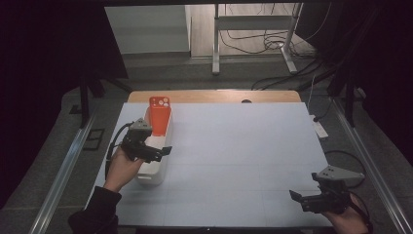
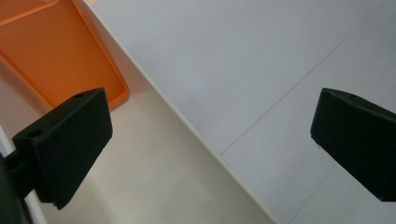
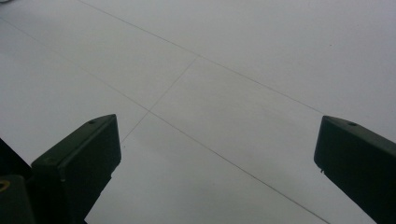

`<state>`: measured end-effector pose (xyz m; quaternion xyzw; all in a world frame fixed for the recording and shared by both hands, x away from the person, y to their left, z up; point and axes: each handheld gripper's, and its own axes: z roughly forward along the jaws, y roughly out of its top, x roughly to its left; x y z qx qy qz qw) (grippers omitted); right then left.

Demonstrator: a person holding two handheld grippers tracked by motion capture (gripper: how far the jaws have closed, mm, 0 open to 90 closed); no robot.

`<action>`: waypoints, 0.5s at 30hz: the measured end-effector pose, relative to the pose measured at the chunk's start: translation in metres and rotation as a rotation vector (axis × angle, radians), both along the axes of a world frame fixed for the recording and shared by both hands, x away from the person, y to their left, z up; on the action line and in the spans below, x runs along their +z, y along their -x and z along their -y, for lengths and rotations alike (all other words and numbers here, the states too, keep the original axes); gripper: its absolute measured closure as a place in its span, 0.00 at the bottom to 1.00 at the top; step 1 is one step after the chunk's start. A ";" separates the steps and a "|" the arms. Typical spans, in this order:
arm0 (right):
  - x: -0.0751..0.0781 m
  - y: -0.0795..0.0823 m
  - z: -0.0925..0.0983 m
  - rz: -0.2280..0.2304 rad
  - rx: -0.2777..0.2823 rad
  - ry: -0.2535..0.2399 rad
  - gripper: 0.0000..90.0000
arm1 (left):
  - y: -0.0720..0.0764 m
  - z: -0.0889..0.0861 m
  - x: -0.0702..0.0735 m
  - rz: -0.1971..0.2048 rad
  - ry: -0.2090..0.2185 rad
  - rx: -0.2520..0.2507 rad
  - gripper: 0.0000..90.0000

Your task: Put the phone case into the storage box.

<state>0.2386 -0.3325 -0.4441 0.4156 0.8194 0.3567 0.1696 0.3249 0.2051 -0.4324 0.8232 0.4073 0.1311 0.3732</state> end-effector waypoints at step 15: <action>0.000 0.000 0.000 0.001 -0.003 0.000 0.00 | 0.025 -0.001 0.001 0.033 0.013 -0.011 0.00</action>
